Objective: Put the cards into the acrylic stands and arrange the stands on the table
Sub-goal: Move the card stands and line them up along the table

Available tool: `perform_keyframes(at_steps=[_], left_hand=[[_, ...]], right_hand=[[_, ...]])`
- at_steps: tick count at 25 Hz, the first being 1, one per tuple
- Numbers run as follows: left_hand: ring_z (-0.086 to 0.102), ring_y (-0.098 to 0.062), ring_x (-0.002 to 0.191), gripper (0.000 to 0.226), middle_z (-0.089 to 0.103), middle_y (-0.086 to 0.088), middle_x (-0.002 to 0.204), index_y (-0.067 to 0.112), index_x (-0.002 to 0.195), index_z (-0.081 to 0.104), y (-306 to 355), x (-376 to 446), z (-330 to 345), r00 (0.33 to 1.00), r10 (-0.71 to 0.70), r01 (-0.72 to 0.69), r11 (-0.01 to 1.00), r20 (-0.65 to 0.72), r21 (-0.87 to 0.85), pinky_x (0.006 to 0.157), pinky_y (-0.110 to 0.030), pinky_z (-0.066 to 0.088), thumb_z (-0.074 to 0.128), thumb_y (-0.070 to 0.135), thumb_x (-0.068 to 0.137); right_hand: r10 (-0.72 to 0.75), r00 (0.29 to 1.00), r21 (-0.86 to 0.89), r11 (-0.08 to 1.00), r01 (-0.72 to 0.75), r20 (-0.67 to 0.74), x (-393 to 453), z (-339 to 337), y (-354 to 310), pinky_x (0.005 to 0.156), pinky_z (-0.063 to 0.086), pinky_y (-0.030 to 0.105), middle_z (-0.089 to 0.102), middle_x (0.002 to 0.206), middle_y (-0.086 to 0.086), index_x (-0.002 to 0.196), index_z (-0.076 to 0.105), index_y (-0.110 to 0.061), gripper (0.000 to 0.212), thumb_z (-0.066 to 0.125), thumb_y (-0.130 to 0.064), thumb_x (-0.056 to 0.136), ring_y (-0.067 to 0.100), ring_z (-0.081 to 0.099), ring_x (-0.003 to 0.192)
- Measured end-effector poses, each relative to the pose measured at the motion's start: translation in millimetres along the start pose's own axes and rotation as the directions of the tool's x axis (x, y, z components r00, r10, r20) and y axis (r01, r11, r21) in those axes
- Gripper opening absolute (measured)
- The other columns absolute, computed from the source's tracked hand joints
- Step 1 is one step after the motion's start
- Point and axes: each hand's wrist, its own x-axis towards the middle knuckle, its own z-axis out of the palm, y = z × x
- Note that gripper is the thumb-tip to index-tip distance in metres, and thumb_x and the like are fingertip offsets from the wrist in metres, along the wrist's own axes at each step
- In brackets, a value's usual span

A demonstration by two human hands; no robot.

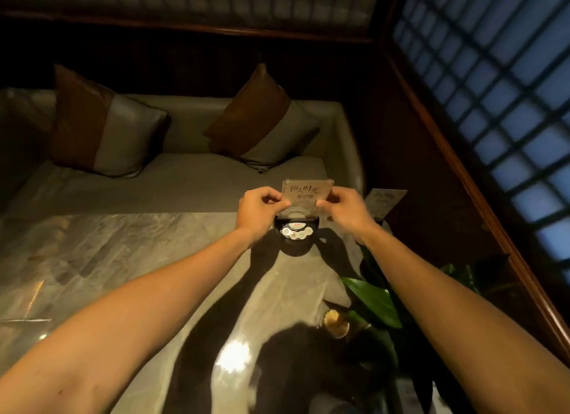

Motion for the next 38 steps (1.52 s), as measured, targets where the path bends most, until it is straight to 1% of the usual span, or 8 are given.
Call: perform_keyframes(at_steps=[8, 13, 17, 23, 26, 32, 34, 38], left_hand=[[0.064, -0.01, 0.069, 0.031, 0.067, 0.009, 0.071, 0.027, 0.064, 0.063, -31, 55, 89, 0.996, -0.085, 0.085, 0.996, 0.031, 0.001, 0.067, -0.023, 0.05, 0.083, 0.009, 0.08], [0.063, -0.01, 0.072, 0.027, 0.069, 0.001, 0.079, 0.025, 0.068, 0.064, -53, 83, 124, 0.988, -0.132, 0.132, 0.991, 0.084, 0.006, 0.067, -0.018, 0.047, 0.082, 0.009, 0.081], [0.057, 0.003, 0.064, 0.016, 0.064, 0.01, 0.072, 0.016, 0.078, 0.067, -65, 92, 142, 0.983, -0.151, 0.15, 0.988, 0.106, 0.018, 0.058, -0.003, 0.042, 0.08, 0.008, 0.083], [0.062, -0.007, 0.069, 0.017, 0.067, 0.007, 0.073, 0.022, 0.079, 0.067, -72, 102, 148, 0.975, -0.186, 0.189, 0.982, 0.123, -0.01, 0.062, -0.01, 0.047, 0.08, 0.012, 0.084], [0.065, -0.012, 0.082, 0.012, 0.07, 0.004, 0.084, 0.016, 0.093, 0.07, -73, 101, 146, 0.967, -0.196, 0.198, 0.98, 0.163, 0.006, 0.064, -0.006, 0.047, 0.079, 0.012, 0.085], [0.061, -0.014, 0.118, 0.059, 0.064, -0.001, 0.127, 0.01, 0.136, 0.061, -62, 80, 117, 0.939, -0.19, 0.16, 0.979, 0.287, 0.124, 0.105, -0.031, 0.049, 0.08, 0.033, 0.085], [0.065, -0.018, 0.114, 0.06, 0.065, -0.005, 0.131, 0.01, 0.135, 0.061, -54, 68, 97, 0.935, -0.205, 0.173, 0.976, 0.29, 0.132, 0.102, -0.038, 0.053, 0.079, 0.037, 0.084], [0.066, -0.007, 0.101, 0.066, 0.062, -0.003, 0.136, 0.011, 0.139, 0.059, -27, 37, 40, 0.938, -0.189, 0.152, 0.978, 0.29, 0.144, 0.082, -0.018, 0.052, 0.076, 0.045, 0.085]], right_hand=[[0.056, 0.998, -0.102, 0.993, -0.059, -0.034, 64, -24, 78, 0.063, 0.042, 0.004, 0.071, 0.115, 0.0, 0.116, 0.072, -0.008, 0.021, 0.061, -0.009, 0.098, 0.01, 0.059, 0.101], [0.138, 0.987, -0.063, 0.988, -0.144, -0.088, 86, -19, 114, 0.087, 0.052, 0.029, 0.073, 0.113, 0.008, 0.115, 0.071, -0.007, 0.021, 0.06, -0.009, 0.098, 0.021, 0.066, 0.102], [0.169, 0.977, -0.083, 0.98, -0.181, -0.129, 96, -15, 134, 0.078, 0.049, 0.03, 0.073, 0.1, 0.008, 0.107, 0.072, -0.009, 0.017, 0.059, -0.009, 0.097, 0.024, 0.067, 0.093], [0.22, 0.968, -0.064, 0.971, -0.229, -0.124, 103, -13, 139, 0.087, 0.057, 0.039, 0.072, 0.107, 0.009, 0.108, 0.071, -0.01, 0.018, 0.056, -0.011, 0.098, 0.024, 0.065, 0.099], [0.224, 0.968, -0.039, 0.973, -0.23, -0.118, 97, -12, 136, 0.075, 0.052, 0.027, 0.071, 0.101, 0.007, 0.107, 0.069, -0.012, 0.016, 0.056, -0.01, 0.098, 0.023, 0.065, 0.095], [0.311, 0.95, 0.03, 0.95, -0.311, -0.036, 77, -12, 112, 0.089, 0.051, 0.032, 0.066, 0.119, 0.004, 0.122, 0.061, -0.008, 0.025, 0.06, -0.012, 0.098, 0.02, 0.061, 0.107], [0.33, 0.944, -0.024, 0.943, -0.331, -0.017, 66, -13, 99, 0.093, 0.054, 0.04, 0.068, 0.125, 0.007, 0.126, 0.064, -0.012, 0.03, 0.063, -0.017, 0.096, 0.027, 0.064, 0.114], [0.311, 0.95, -0.092, 0.947, -0.307, 0.037, 37, -13, 53, 0.074, 0.05, 0.032, 0.071, 0.11, 0.004, 0.114, 0.07, -0.011, 0.027, 0.068, -0.028, 0.093, 0.021, 0.064, 0.1]])
